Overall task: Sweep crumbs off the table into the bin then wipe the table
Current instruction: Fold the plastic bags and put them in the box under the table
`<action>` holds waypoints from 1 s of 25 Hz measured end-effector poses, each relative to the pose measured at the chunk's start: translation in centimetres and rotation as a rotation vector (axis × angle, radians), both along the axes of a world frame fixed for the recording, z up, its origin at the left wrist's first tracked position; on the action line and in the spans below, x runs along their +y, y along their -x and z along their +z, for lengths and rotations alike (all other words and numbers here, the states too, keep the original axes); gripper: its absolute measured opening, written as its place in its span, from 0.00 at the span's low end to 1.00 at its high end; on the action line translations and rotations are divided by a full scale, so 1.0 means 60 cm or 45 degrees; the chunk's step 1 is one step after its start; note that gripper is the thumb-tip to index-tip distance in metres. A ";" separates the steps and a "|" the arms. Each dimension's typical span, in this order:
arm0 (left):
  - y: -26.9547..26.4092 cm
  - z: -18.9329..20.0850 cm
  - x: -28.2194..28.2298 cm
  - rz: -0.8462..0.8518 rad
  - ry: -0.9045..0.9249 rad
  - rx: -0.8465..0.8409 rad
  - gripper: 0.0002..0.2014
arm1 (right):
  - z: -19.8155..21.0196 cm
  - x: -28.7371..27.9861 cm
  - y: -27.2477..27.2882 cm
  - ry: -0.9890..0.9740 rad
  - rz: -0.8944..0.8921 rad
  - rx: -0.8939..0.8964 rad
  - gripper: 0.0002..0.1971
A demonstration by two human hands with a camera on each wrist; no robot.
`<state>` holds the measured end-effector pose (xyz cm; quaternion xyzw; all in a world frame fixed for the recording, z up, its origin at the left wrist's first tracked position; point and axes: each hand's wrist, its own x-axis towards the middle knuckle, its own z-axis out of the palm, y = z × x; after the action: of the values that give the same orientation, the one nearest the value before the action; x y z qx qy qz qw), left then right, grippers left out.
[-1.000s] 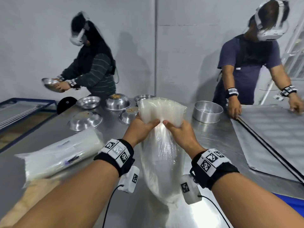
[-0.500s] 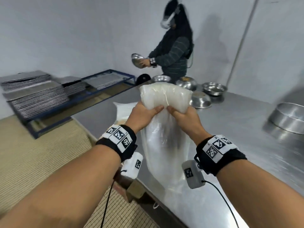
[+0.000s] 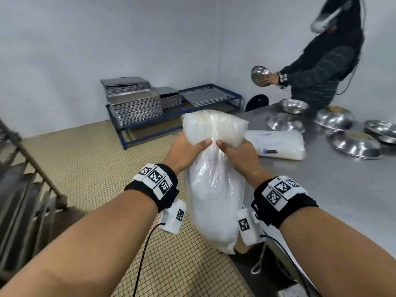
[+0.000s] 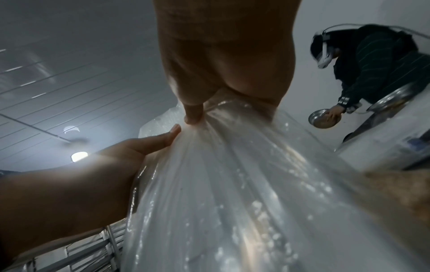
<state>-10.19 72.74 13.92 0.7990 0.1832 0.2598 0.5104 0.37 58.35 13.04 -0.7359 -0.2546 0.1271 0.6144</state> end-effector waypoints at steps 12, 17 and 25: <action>0.096 -0.127 0.214 0.048 0.234 0.095 0.23 | -0.132 0.230 0.078 0.174 0.122 0.166 0.22; 0.057 -0.216 0.266 0.011 0.333 0.159 0.24 | -0.225 0.290 0.038 0.316 0.189 0.225 0.16; -0.012 -0.390 0.364 -0.004 0.461 0.317 0.22 | -0.396 0.377 -0.026 0.449 0.196 0.463 0.11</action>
<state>-9.44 94.57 -9.50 0.7205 0.2874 0.1211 0.6194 1.92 80.96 -10.73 -0.7751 -0.1691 0.3460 0.5008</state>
